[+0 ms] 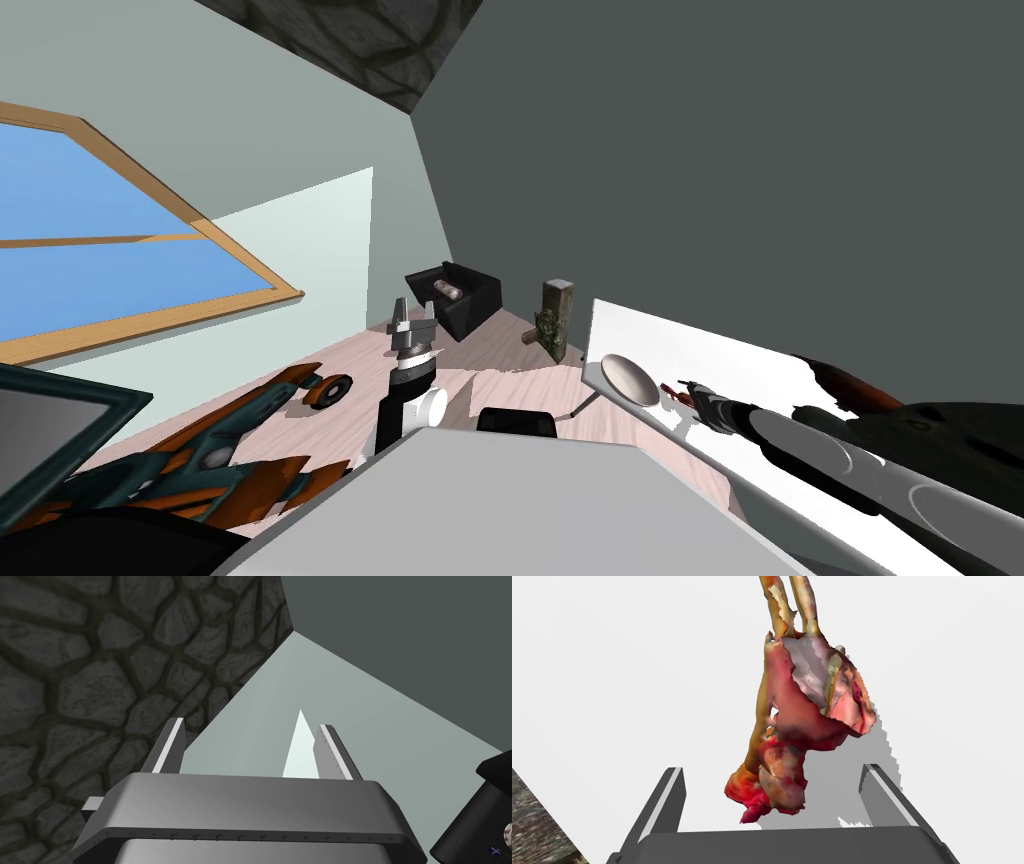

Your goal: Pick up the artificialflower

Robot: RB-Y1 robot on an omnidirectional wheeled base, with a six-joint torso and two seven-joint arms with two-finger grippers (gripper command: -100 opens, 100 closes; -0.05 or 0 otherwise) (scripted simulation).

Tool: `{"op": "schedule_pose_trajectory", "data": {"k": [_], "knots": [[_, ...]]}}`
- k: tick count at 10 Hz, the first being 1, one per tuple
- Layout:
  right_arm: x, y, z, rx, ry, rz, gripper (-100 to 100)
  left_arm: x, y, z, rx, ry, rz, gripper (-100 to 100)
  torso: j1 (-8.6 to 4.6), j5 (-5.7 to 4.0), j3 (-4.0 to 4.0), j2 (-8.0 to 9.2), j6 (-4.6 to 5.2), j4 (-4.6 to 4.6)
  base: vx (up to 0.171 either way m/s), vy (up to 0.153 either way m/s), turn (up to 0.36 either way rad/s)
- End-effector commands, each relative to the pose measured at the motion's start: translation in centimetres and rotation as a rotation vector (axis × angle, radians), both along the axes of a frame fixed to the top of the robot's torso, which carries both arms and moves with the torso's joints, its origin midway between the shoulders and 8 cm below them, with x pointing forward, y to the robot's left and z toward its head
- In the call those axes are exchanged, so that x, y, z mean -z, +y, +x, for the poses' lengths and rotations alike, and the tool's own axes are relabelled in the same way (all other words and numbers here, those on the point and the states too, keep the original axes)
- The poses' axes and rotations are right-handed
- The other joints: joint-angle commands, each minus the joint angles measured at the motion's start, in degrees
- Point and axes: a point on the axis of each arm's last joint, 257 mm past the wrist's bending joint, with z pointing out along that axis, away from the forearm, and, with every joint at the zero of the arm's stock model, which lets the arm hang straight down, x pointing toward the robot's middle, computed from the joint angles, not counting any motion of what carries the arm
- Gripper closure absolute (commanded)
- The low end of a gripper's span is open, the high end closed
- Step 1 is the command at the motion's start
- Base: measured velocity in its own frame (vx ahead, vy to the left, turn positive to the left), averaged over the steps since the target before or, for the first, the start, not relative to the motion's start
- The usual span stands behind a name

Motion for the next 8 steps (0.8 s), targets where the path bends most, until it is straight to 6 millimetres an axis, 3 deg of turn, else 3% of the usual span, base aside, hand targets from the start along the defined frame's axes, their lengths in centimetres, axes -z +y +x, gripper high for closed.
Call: {"op": "schedule_pose_trajectory", "data": {"k": [1, 5, 6, 8], "knots": [[0.09, -0.09, 0.8, 0.002, 0.001, -0.008, -100, 0.0, 0.0, 0.0, 0.0, 0.0, 0.0, 0, 0.0, 0.0, 0.0, 0.0, 0.0, 0.0, -0.062, -0.012, 0.074], [0.01, -0.16, 1.47, 0.01, -0.001, -0.012, -100, 0.0, 0.0, 0.0, 0.0, 0.0, 0.0, 0, -0.01, 0.0, 0.03, 0.06, 0.01, 0.01, -0.047, -0.013, 0.032], [0.01, -0.16, 1.49, 0.014, -0.003, -0.01, 100, 0.0, 0.0, 0.0, 0.0, 0.0, 0.0, 0, 0.02, 0.01, -0.01, -0.03, 0.02, 0.0, 0.0, 0.0, 0.0], [0.06, -0.16, 1.4, 0.013, 0.0, -0.01, 100, 0.0, 0.0, 0.0, 0.0, 0.0, 0.0, 0, 0.05, 0.01, -0.05, -0.12, 0.0, 0.0, 0.0, 0.0, 0.0]]}}
